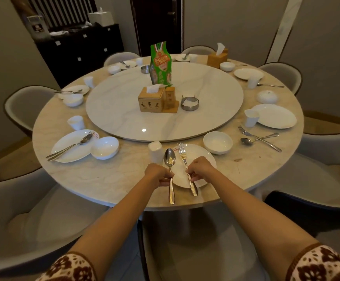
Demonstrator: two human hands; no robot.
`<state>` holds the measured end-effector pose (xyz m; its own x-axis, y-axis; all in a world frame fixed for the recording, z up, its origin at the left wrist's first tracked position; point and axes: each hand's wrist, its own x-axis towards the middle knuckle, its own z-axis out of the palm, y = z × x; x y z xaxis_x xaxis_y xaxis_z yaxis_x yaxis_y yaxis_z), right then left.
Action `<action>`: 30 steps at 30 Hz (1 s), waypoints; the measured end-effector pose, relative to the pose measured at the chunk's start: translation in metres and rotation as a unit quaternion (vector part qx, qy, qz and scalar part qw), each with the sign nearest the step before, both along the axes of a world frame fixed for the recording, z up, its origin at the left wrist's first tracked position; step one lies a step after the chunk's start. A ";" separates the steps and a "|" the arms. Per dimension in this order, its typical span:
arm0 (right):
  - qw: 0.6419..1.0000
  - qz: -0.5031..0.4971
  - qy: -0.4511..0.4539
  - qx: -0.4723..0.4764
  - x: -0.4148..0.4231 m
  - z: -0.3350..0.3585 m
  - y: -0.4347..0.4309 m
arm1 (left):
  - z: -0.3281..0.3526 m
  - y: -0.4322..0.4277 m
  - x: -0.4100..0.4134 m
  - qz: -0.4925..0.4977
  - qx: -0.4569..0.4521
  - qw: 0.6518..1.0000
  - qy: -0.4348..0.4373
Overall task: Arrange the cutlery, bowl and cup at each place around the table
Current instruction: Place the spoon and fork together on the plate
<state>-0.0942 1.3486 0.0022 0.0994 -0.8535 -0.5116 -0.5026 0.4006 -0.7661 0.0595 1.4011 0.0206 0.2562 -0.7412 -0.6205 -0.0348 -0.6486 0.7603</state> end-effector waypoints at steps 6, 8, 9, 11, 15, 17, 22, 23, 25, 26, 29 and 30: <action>0.999 -0.034 -0.003 0.000 -0.023 -0.008 0.001 | -0.009 -0.024 -0.030 -0.020 0.005 0.999 -0.046; 0.999 -0.045 -0.009 0.000 -0.028 -0.010 0.001 | -0.012 -0.029 -0.038 -0.026 0.013 0.998 -0.052; 0.999 -0.046 -0.011 0.000 -0.030 -0.011 0.001 | -0.013 -0.031 -0.041 -0.030 0.017 0.998 -0.052; 0.999 -0.042 -0.018 0.001 -0.031 -0.014 0.002 | -0.017 -0.036 -0.046 -0.037 0.019 0.998 -0.046; 0.999 -0.041 -0.033 -0.002 -0.029 -0.018 0.004 | -0.023 -0.044 -0.050 -0.037 0.016 0.998 -0.049; 0.998 -0.047 -0.038 -0.004 -0.027 -0.018 0.003 | -0.024 -0.046 -0.050 -0.032 0.019 0.998 -0.053; 0.998 -0.047 -0.041 -0.002 -0.021 -0.018 0.002 | -0.025 -0.047 -0.051 -0.035 0.049 0.998 -0.034; 0.998 -0.047 -0.041 -0.003 -0.019 -0.018 0.002 | -0.024 -0.047 -0.051 -0.036 0.055 0.997 -0.031; 0.998 -0.046 -0.039 -0.004 -0.018 -0.018 0.003 | -0.024 -0.047 -0.051 -0.037 0.063 0.997 -0.029; 0.998 -0.047 -0.035 -0.005 -0.018 -0.018 0.003 | -0.023 -0.047 -0.052 -0.040 0.064 0.997 -0.026; 0.998 -0.055 -0.025 -0.015 -0.017 -0.020 0.003 | -0.024 -0.046 -0.054 -0.044 0.055 0.997 -0.024; 0.998 -0.059 -0.024 -0.018 -0.016 -0.021 0.002 | -0.025 -0.046 -0.054 -0.045 0.050 0.997 -0.029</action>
